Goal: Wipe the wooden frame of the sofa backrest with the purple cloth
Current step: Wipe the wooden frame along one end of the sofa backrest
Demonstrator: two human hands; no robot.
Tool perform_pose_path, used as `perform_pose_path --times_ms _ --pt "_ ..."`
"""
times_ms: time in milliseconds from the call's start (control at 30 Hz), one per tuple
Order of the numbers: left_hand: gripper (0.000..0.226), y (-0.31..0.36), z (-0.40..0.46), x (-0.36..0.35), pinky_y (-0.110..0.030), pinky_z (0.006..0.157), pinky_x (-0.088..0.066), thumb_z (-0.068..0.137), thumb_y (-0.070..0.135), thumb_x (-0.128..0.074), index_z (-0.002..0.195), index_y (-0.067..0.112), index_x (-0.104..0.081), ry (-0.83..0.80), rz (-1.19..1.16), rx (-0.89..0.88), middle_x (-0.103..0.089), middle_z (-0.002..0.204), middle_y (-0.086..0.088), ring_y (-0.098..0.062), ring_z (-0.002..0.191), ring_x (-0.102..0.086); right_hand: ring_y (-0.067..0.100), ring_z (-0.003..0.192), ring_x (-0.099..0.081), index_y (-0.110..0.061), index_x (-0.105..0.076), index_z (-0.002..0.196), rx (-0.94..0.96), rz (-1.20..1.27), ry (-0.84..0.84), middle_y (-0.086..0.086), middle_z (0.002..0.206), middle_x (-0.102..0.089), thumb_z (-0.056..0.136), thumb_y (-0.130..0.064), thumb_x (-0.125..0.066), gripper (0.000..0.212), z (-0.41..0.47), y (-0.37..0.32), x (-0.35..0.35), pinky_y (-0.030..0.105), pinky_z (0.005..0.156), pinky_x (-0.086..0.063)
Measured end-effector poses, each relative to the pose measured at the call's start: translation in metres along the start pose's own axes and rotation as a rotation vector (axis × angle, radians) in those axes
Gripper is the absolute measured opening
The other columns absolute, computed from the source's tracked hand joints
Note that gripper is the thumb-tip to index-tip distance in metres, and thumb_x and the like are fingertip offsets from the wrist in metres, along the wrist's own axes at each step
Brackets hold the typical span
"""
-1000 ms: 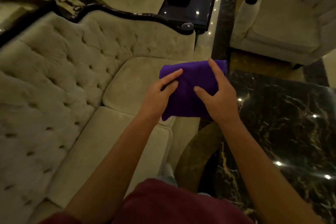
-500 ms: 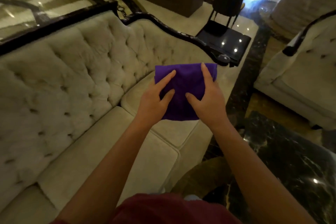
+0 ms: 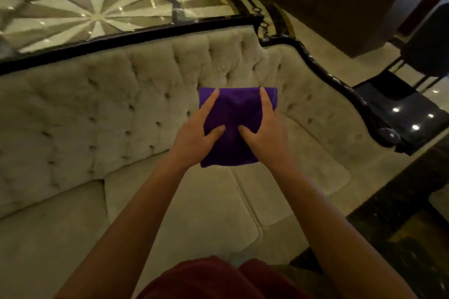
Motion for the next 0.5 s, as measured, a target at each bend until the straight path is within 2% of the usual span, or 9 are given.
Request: perform_pose_path --times_ms 67,133,200,300,400,500 --pt "0.083 -0.005 -0.009 0.007 -0.022 0.100 -0.051 0.101 0.019 -0.065 0.163 0.041 -0.016 0.006 -0.014 0.060 -0.049 0.148 0.010 -0.004 0.122 -0.059 0.029 0.128 -0.057 -0.020 -0.018 0.165 0.040 0.043 -0.061 0.013 0.151 -0.050 0.086 -0.032 -0.079 0.101 0.011 -0.004 -0.009 0.035 0.099 -0.045" --pt "0.082 -0.009 -0.018 0.013 -0.008 0.092 -0.047 0.100 0.017 -0.066 0.163 0.040 -0.018 0.069 -0.029 0.109 -0.050 0.143 0.014 0.016 0.110 -0.057 0.028 0.129 -0.056 -0.019 -0.020 0.164 0.080 0.067 -0.108 0.012 0.152 -0.049 0.085 -0.033 -0.079 0.100 0.017 -0.009 -0.018 0.030 0.096 -0.041" --pt "0.082 -0.012 -0.029 0.019 -0.006 0.093 -0.045 0.099 0.016 -0.066 0.164 0.037 -0.020 0.153 -0.045 0.162 -0.048 0.140 0.021 0.023 0.108 -0.052 0.026 0.129 -0.054 -0.021 -0.020 0.164 0.124 0.103 -0.158 0.010 0.153 -0.047 0.084 -0.035 -0.079 0.100 0.019 -0.016 -0.027 0.027 0.094 -0.038" --pt "0.082 -0.016 -0.049 0.027 -0.003 0.094 -0.041 0.099 0.016 -0.067 0.163 0.035 -0.021 0.253 -0.032 0.215 -0.047 0.146 0.015 0.020 0.112 -0.053 0.024 0.132 -0.054 -0.021 -0.020 0.164 0.182 0.151 -0.259 0.008 0.156 -0.046 0.084 -0.037 -0.079 0.101 0.017 -0.029 -0.041 0.027 0.096 -0.039" --pt "0.082 -0.023 -0.078 0.038 -0.012 0.103 -0.041 0.098 0.015 -0.068 0.163 0.035 -0.022 0.345 -0.018 0.277 -0.043 0.149 0.015 0.007 0.124 -0.052 0.022 0.133 -0.054 -0.019 -0.022 0.164 0.235 0.198 -0.341 0.007 0.154 -0.048 0.085 -0.034 -0.079 0.098 0.007 -0.051 -0.057 0.025 0.097 -0.039" --pt "0.082 -0.034 -0.117 0.053 -0.007 0.099 -0.042 0.097 0.017 -0.070 0.162 0.039 -0.024 0.444 -0.045 0.361 -0.045 0.145 0.021 0.020 0.119 -0.050 0.020 0.133 -0.054 -0.015 -0.033 0.161 0.310 0.280 -0.424 0.005 0.152 -0.053 0.086 -0.026 -0.078 0.088 -0.008 -0.082 -0.072 0.021 0.100 -0.037"
Point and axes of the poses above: each hand's wrist, its own z-axis towards the middle knuckle, its own x-axis out of the back of the hand, y = z × x, the point moved 2 cm from there along z, towards the middle knuckle
